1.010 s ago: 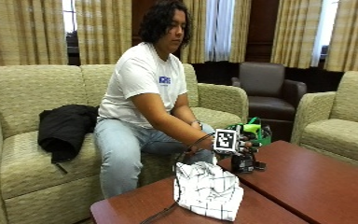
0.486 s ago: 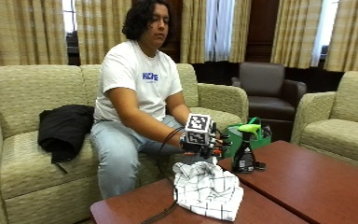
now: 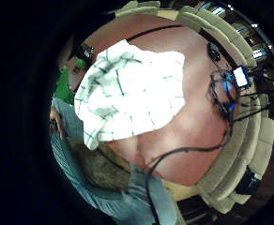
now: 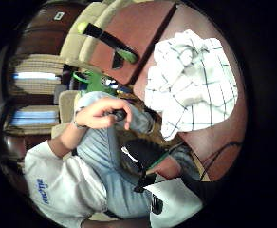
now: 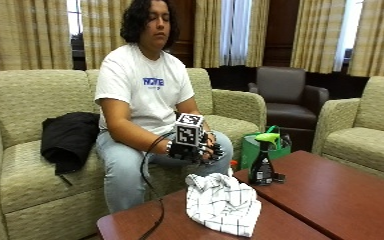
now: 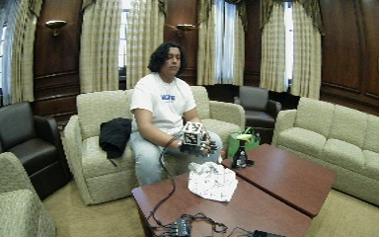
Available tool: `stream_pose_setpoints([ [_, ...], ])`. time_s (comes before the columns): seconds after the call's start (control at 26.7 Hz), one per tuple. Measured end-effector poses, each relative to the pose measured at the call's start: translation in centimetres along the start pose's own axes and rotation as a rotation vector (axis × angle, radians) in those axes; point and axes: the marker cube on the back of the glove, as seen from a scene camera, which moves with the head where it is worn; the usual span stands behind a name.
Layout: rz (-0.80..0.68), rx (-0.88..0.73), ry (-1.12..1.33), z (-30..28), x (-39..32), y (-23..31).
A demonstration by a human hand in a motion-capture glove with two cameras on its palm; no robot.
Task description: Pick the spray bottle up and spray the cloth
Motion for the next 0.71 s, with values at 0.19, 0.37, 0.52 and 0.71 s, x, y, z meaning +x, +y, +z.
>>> stream_pose_setpoints([
  [0.19,-0.005,-0.009,0.045,0.2,0.3,1.4],
  [0.37,-0.025,-0.007,0.057,-0.2,0.1,1.5],
  [0.52,-0.04,-0.013,0.05,-0.2,0.3,1.6],
  [0.71,0.02,-0.028,-0.002,-1.9,3.3,0.8],
])
